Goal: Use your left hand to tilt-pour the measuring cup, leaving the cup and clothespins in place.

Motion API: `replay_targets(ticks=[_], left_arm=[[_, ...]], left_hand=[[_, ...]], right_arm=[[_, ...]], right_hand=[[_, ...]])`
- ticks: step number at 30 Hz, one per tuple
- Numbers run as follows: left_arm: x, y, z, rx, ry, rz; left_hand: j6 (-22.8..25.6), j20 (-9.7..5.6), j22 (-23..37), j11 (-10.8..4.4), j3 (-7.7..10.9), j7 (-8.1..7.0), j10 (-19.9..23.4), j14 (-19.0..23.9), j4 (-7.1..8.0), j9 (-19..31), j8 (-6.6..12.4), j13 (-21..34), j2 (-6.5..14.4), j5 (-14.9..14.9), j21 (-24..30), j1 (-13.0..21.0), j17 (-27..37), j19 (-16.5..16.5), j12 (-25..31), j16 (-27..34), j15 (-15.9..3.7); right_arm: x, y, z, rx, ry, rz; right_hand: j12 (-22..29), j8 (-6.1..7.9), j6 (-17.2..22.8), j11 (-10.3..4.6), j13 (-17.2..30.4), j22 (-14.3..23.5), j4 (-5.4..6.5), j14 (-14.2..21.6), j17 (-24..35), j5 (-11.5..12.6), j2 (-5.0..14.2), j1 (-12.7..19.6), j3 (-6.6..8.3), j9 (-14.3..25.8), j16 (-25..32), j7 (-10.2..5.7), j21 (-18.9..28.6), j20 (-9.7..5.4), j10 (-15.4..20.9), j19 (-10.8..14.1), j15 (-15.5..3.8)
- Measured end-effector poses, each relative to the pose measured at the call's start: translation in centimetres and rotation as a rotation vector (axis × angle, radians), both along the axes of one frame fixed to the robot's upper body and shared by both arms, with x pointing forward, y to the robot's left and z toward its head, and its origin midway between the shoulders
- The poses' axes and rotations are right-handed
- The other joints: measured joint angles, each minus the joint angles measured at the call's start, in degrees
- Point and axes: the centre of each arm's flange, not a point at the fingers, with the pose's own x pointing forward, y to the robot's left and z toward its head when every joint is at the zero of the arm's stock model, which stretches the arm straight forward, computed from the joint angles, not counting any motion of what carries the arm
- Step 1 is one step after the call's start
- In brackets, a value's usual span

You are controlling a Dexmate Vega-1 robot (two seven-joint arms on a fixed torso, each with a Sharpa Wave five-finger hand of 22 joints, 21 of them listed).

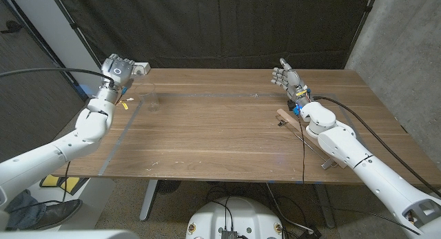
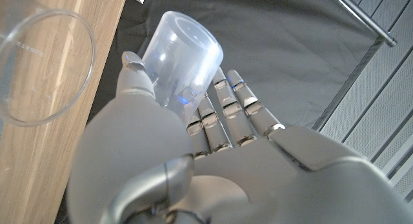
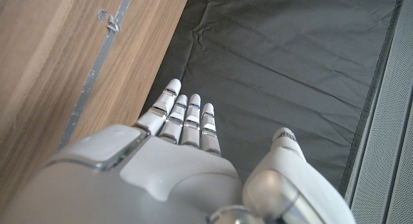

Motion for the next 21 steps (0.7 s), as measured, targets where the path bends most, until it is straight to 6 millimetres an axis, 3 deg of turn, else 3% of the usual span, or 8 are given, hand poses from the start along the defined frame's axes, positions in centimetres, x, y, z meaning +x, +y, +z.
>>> replay_targets(ticks=[21], left_arm=[[0.3, -1.6, -0.2, 0.232, -0.014, 0.105]], left_hand=[[0.35, 0.0, 0.0, -0.1, 0.0, -0.05, 0.28, -0.01, 0.0, 0.0, -0.01, -0.05, 0.0, 0.46, 0.0, 0.0, 0.06, 0.0, -0.22, -0.21, 0.0]], right_arm=[[0.0, -0.4, -0.6, 0.009, 0.014, 0.003]], right_hand=[[0.0, 0.0, 0.0, 0.0, 0.0, 0.0, 0.0, 0.0, 0.0, 0.0, 0.0, 0.0, 0.0, 0.3, 0.0, 0.0, -0.34, -0.21, 0.0, 0.2, 0.0]])
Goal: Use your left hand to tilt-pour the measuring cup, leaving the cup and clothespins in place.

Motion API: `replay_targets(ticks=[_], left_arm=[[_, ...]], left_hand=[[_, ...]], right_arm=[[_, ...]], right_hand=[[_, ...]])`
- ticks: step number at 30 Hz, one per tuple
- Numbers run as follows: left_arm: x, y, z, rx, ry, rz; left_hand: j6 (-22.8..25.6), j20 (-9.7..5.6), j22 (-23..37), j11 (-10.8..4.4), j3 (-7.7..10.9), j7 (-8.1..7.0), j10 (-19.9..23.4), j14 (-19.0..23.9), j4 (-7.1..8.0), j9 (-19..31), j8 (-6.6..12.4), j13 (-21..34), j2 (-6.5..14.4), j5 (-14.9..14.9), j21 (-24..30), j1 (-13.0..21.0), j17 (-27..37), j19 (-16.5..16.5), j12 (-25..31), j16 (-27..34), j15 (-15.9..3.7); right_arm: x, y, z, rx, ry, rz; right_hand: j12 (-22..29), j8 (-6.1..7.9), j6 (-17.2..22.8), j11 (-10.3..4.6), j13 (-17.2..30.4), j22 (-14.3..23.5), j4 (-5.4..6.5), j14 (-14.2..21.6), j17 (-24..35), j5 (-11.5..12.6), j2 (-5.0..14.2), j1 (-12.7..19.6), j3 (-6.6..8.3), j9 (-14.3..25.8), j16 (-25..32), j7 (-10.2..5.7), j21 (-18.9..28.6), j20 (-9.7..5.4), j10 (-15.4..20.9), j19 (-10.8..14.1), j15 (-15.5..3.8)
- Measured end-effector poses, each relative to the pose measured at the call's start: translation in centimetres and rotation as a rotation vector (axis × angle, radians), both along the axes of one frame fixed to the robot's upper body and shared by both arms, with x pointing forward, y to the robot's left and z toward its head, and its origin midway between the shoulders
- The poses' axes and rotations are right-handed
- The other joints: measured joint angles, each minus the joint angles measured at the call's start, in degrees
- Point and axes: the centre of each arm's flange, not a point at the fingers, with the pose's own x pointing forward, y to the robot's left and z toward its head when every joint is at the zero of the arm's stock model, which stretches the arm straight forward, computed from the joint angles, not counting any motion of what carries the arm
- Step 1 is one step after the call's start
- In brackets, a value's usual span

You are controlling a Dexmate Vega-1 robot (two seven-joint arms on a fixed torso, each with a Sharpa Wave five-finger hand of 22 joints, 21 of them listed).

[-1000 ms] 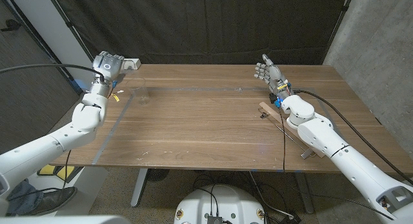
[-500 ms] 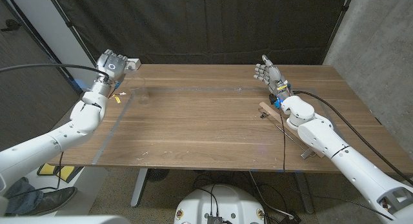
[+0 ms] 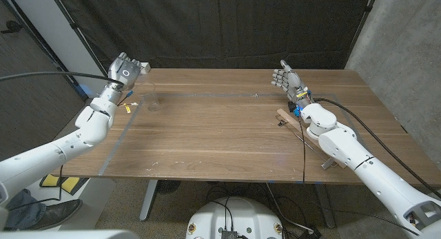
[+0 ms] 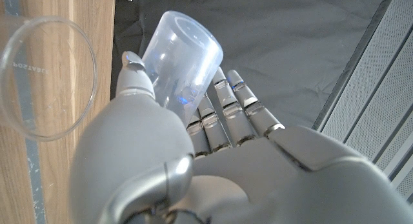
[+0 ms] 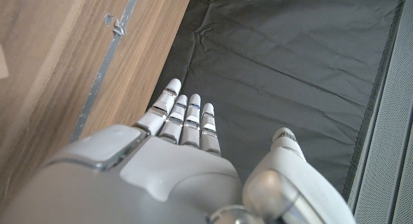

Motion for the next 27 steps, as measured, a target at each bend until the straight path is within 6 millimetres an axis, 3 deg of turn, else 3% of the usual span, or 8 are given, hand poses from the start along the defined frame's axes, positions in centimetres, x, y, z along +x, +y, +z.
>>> replay_targets(ticks=[9, 20, 27], left_arm=[[0.2, -0.1, -0.2, -0.02, 0.007, -0.004], [0.0, 0.7, 0.1, -0.204, 0.046, -0.076], [-1.2, 1.0, 1.5, -0.321, 0.047, -0.136]], left_hand=[[0.04, 0.0, 0.0, 0.0, 0.0, 0.04, 0.0, 0.0, 0.0, 0.0, -0.09, 0.05, 0.0, 0.0, 0.0, 0.0, 0.0, 0.0, -0.01, 0.0, 0.0], [0.05, -0.01, 0.0, -0.1, 0.0, 0.04, 0.1, -0.01, 0.0, 0.0, -0.32, 0.05, 0.0, 0.36, 0.0, 0.0, 0.0, -0.01, -0.22, -0.21, 0.0], [0.05, -0.2, 0.0, -0.11, -0.01, 0.03, 0.11, -0.01, 0.01, 0.0, -0.53, 0.04, 0.0, 0.38, -0.16, 0.0, 0.19, -0.24, -0.61, -0.45, 0.0]], right_arm=[[0.0, -0.2, -0.1, 0.001, 0.003, 0.0], [-0.1, -0.2, -0.1, 0.004, 0.004, 0.003], [-0.1, -0.2, -0.1, 0.011, 0.005, -0.001]], right_hand=[[0.0, 0.0, 0.0, 0.0, 0.0, 0.0, 0.0, 0.29, 0.0, 0.0, 0.0, 0.0, 0.0, 0.0, 0.0, 0.0, 0.0, 0.0, 0.0, 0.0, -0.29], [0.0, 0.0, 0.0, 0.0, 0.0, 0.0, 0.0, 0.29, 0.0, 0.0, 0.22, -0.22, 0.0, -0.01, 0.0, 0.0, -0.38, 0.0, 0.0, -0.01, -0.29], [0.0, 0.0, 0.0, 0.0, 0.0, 0.0, 0.0, 0.6, 0.0, 0.0, 0.22, -0.22, 0.0, -0.01, 0.0, 0.0, -0.67, 0.32, 0.0, 0.31, 0.01]])
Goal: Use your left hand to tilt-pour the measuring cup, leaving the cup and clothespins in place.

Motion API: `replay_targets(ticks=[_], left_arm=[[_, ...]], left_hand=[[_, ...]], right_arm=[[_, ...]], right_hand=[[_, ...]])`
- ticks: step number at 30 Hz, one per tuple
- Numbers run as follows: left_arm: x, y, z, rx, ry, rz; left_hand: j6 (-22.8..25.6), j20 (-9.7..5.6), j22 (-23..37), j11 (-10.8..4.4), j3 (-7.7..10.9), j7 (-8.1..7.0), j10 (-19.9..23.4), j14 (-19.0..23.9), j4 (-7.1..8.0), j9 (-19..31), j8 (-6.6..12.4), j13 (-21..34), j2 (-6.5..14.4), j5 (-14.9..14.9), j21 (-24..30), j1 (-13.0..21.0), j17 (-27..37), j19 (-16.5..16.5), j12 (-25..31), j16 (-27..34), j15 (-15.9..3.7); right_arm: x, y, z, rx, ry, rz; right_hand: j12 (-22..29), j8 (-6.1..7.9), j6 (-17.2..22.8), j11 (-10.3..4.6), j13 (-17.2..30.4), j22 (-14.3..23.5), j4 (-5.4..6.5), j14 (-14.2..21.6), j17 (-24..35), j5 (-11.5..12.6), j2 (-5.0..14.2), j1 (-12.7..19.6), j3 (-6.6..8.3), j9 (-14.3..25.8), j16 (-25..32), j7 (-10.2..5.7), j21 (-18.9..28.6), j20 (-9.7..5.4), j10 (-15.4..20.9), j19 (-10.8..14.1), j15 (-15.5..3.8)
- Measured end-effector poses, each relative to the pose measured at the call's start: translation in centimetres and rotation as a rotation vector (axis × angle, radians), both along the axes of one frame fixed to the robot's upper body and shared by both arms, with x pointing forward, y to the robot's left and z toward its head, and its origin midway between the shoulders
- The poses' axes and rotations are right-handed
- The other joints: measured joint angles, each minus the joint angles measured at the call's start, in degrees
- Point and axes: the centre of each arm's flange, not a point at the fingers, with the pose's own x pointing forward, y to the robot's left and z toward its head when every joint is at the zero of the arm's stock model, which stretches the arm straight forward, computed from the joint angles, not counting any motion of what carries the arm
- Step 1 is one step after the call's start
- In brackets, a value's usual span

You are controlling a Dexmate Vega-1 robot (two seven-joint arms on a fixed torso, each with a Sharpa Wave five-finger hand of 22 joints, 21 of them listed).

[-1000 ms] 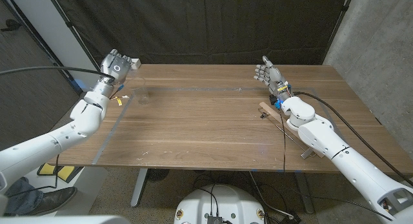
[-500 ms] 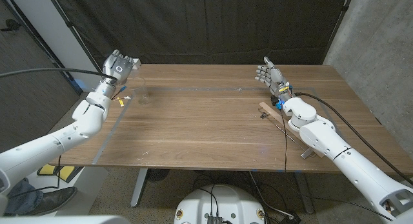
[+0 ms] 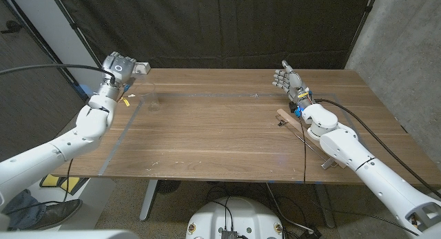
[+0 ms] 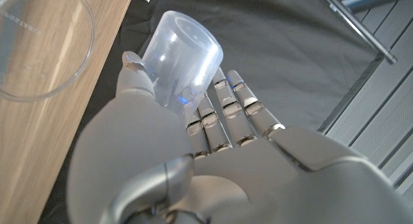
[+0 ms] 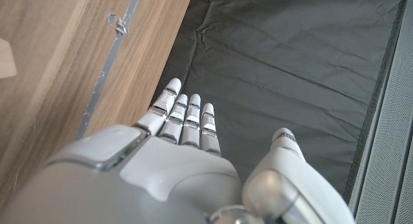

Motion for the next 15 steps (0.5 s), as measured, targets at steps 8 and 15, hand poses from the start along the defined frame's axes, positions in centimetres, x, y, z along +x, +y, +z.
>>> replay_targets(ticks=[8, 15], left_arm=[[-0.9, 0.8, 1.1, -0.212, 0.049, -0.124], [-1.6, 1.6, 2.0, -0.367, 0.092, -0.242]], left_hand=[[0.0, 0.2, 0.0, -0.33, -0.46, 0.0, -0.32, -0.44, 0.47, 0.0, -0.44, 0.0, -0.18, 0.0, -0.18, -0.19, 0.19, -0.2, -0.16, 0.01, -0.01], [0.0, -0.02, 0.0, -0.34, -0.62, 0.0, -0.31, -0.75, 0.62, 0.0, -0.81, 0.21, -0.68, 0.0, -0.4, -0.72, 0.2, -0.41, -0.44, -0.42, 0.29]], right_arm=[[0.2, 0.1, -0.3, 0.002, 0.006, -0.003], [0.3, 0.0, -0.2, 0.004, 0.004, -0.004]], right_hand=[[0.0, 0.0, 0.0, 0.0, 0.0, 0.0, -0.25, 0.0, 0.0, 0.0, 0.0, 0.0, -0.25, 0.0, 0.0, 0.0, 0.0, -0.03, 0.0, 0.02, 0.0], [0.0, 0.0, 0.0, 0.0, 0.0, 0.0, -0.25, 0.0, 0.0, 0.0, 0.0, 0.0, -0.25, 0.0, 0.0, 0.0, -0.1, -0.32, 0.0, 0.32, 0.0]])
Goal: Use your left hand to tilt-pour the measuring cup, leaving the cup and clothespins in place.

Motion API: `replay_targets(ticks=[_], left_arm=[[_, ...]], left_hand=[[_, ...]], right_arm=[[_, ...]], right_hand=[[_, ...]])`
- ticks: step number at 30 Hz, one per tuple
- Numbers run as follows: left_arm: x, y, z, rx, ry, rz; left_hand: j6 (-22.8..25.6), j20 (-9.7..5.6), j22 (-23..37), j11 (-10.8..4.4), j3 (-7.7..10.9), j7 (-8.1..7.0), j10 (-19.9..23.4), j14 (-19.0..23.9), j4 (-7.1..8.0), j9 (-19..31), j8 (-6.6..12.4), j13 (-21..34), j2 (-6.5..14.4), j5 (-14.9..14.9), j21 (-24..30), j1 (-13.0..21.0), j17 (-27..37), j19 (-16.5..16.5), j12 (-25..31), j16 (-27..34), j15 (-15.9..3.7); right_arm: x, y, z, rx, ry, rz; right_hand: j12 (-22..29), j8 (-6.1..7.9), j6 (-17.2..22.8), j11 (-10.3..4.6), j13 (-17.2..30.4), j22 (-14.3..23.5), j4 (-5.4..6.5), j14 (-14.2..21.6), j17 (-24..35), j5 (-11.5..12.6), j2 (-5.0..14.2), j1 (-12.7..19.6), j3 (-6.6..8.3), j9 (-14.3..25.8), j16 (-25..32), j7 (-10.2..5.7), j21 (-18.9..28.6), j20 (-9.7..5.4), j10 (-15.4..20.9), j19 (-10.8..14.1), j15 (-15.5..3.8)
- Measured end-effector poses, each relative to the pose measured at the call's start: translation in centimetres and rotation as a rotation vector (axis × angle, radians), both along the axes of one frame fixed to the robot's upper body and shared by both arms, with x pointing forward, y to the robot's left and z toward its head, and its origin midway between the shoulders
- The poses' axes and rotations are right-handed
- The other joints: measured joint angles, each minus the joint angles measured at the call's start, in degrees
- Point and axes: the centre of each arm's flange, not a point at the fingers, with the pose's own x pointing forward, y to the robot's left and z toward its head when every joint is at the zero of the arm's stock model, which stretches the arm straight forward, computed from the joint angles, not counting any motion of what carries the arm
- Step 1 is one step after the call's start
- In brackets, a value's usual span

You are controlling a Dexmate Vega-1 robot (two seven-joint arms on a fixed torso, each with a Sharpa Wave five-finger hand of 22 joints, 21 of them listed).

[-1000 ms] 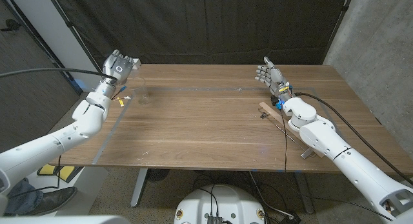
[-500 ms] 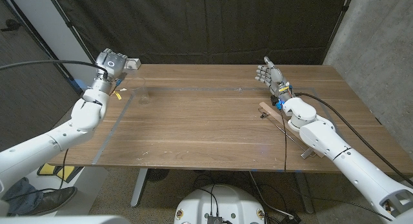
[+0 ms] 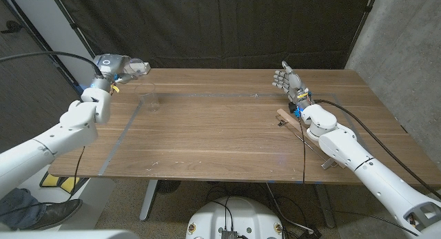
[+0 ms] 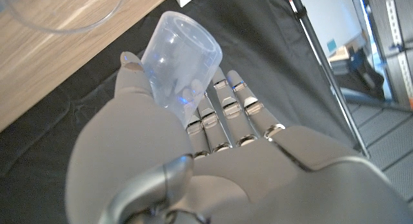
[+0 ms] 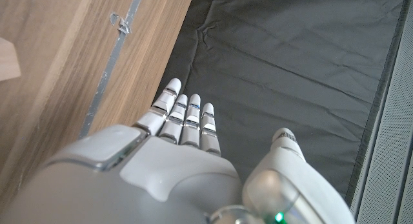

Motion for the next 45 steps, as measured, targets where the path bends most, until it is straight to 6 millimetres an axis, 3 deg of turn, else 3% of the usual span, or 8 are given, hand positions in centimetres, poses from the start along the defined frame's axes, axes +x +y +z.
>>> replay_targets(ticks=[2, 5, 20, 30, 45], left_arm=[[-0.9, 0.5, 1.0, -0.009, -0.028, 0.005], [-0.4, 0.6, 0.6, -0.171, 0.058, -0.153], [-0.4, -0.4, 1.0, -0.493, 0.206, -0.605], [0.7, -2.7, 0.7, -0.562, 0.283, -0.832], [3.1, -7.0, 0.6, -0.537, 0.394, -0.982]], left_hand=[[0.0, -0.09, 0.0, 0.0, -0.01, 0.0, 0.0, 0.0, 0.01, 0.0, -0.01, 0.07, -0.06, 0.0, 0.0, -0.08, 0.0, -0.1, 0.0, 0.0, 0.0], [0.0, 0.21, 0.0, -0.05, -0.15, 0.0, 0.09, 0.0, 0.15, 0.0, -0.07, 0.08, -0.06, -0.02, 0.0, -0.09, 0.0, -0.41, 0.0, 0.0, 0.0], [0.33, 0.22, 0.0, -0.08, -0.39, -0.31, 0.52, -0.5, 0.39, 0.0, -0.88, 0.07, -0.06, 0.28, -0.22, -0.4, -0.01, -0.4, -0.45, 0.0, 0.11], [0.33, 0.12, 0.0, 0.52, -0.39, -0.31, -0.08, -1.22, 0.39, 0.14, -1.22, 0.06, -0.06, 0.27, -0.22, -0.4, -0.01, -0.93, -0.45, -0.45, 0.2], [0.33, 0.21, 0.0, 1.06, -0.63, -0.31, -1.07, -2.45, 0.63, 0.13, -1.66, 0.09, -0.06, -0.13, -0.84, -0.4, -0.31, -1.63, -0.88, -0.9, 0.62]], right_arm=[[0.0, 0.0, 0.0, -0.001, -0.003, 0.003], [0.1, -0.1, 0.0, 0.001, -0.001, 0.002], [0.4, -0.5, -0.3, 0.017, -0.011, 0.017], [1.0, -0.5, -0.7, 0.028, -0.014, 0.031], [1.7, -0.4, -1.4, 0.064, -0.025, 0.045]], right_hand=[[0.0, 0.0, 0.0, 0.0, 0.0, 0.0, 0.0, 0.0, 0.0, 0.0, 0.0, 0.0, 0.0, 0.0, 0.0, 0.0, -0.25, 0.0, 0.0, 0.0, 0.0], [0.0, 0.0, 0.0, 0.0, 0.0, 0.0, 0.0, 0.0, 0.0, 0.0, 0.0, 0.0, 0.0, 0.0, 0.0, 0.0, -0.25, 0.0, 0.0, 0.0, 0.0], [0.0, 0.0, 0.0, 0.0, 0.0, 0.0, 0.01, 0.0, 0.0, 0.0, 0.0, 0.0, 0.01, 0.0, 0.0, 0.0, -0.46, 0.0, 0.0, -0.01, 0.0], [0.0, 0.0, 0.0, 0.0, 0.0, 0.0, 0.01, 0.0, 0.0, 0.0, 0.0, 0.0, 0.01, 0.0, 0.0, 0.0, -0.68, 0.0, 0.0, -0.01, 0.0], [0.0, 0.0, 0.0, 0.0, 0.0, 0.0, 0.01, 0.0, 0.0, 0.0, 0.0, 0.0, 0.01, -0.01, 0.0, 0.0, -0.89, 0.0, 0.0, -0.02, 0.0]])
